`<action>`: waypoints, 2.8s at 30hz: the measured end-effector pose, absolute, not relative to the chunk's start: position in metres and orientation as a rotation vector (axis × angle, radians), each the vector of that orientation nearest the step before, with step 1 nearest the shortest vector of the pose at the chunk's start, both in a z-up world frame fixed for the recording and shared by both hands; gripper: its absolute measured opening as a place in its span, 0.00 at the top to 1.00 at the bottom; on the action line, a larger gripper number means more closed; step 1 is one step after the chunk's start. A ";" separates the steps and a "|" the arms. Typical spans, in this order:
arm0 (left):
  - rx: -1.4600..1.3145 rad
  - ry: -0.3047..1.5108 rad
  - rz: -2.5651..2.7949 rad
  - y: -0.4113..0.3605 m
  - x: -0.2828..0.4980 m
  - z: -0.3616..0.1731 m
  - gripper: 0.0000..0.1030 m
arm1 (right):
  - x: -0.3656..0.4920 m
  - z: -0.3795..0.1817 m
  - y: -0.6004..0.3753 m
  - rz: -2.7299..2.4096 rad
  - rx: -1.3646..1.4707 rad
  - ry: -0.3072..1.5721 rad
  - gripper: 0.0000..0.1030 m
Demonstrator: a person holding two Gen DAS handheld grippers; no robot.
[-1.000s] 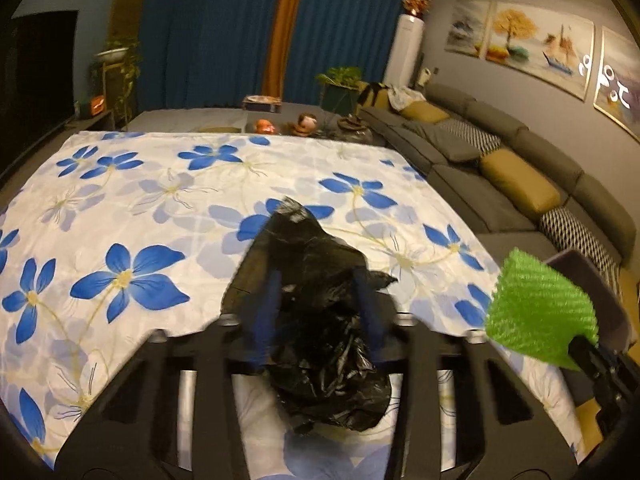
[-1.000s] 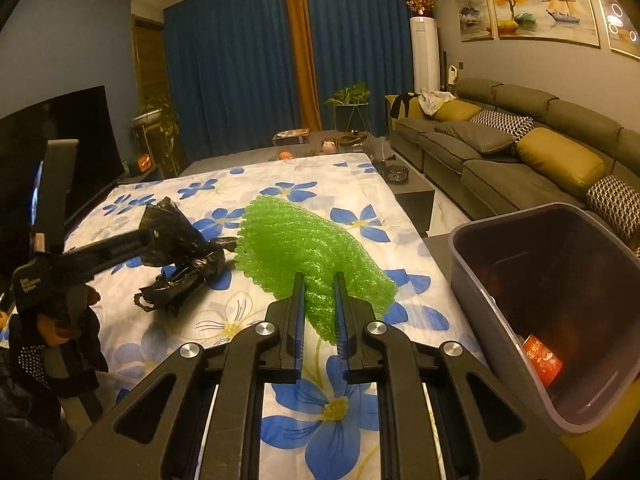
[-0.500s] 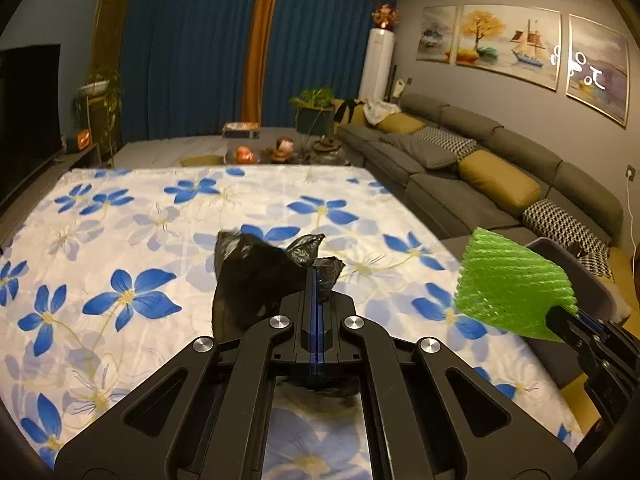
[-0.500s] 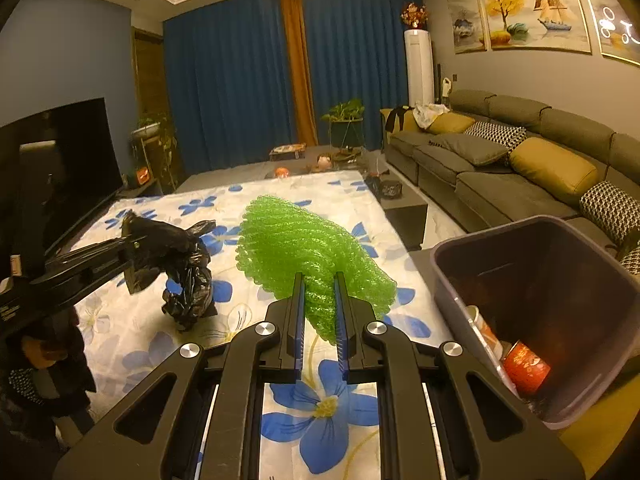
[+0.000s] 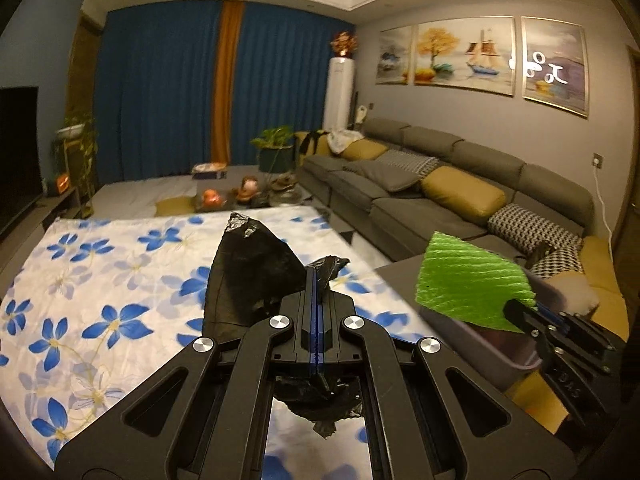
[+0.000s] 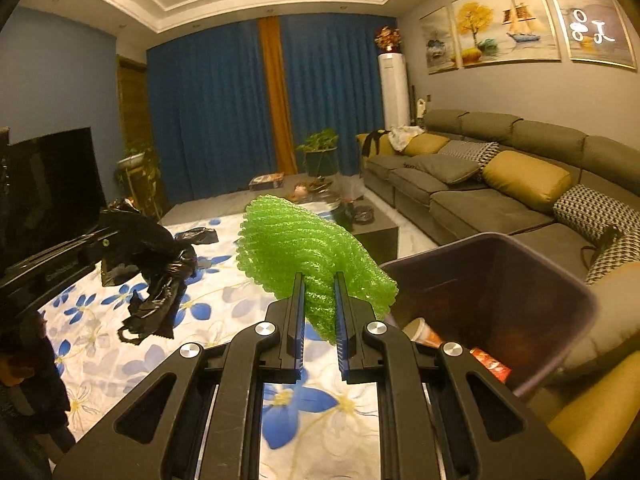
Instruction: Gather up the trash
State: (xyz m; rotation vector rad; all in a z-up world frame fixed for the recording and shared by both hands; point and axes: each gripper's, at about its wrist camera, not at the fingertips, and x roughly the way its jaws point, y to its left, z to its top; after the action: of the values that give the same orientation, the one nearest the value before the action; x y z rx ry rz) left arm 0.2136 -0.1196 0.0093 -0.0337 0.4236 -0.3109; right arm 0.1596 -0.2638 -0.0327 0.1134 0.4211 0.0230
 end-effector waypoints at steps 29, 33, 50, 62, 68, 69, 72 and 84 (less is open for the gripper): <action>-0.007 0.412 -0.684 -0.323 0.236 0.006 1.00 | 0.139 -0.033 -0.382 -0.319 0.183 0.362 0.86; -0.014 0.451 -0.704 -0.327 0.243 -0.006 1.00 | 0.141 -0.035 -0.384 -0.322 0.182 0.360 0.85; -0.023 0.481 -0.467 -0.262 0.245 -0.021 0.14 | 0.142 -0.032 -0.385 -0.329 0.181 0.355 0.40; 0.008 0.454 -0.274 -0.184 0.180 -0.016 0.06 | 0.105 -0.020 -0.320 -0.269 0.053 0.331 0.05; 0.021 0.450 -0.230 -0.151 0.144 -0.012 0.06 | 0.080 -0.016 -0.289 -0.253 0.026 0.327 0.05; 0.022 0.444 -0.219 -0.143 0.135 -0.011 0.06 | 0.074 -0.014 -0.283 -0.248 0.028 0.325 0.05; 0.017 0.439 -0.211 -0.129 0.118 -0.010 0.06 | 0.060 -0.012 -0.271 -0.244 0.028 0.322 0.05; -0.021 0.420 -0.188 -0.082 0.063 -0.001 0.06 | 0.009 -0.003 -0.232 -0.236 0.026 0.311 0.05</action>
State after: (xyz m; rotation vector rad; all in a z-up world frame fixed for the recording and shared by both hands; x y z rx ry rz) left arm 0.0626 -0.0816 -0.0010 -0.0209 0.4201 -0.1878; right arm 0.0089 -0.2318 -0.0033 0.0259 0.3115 -0.2363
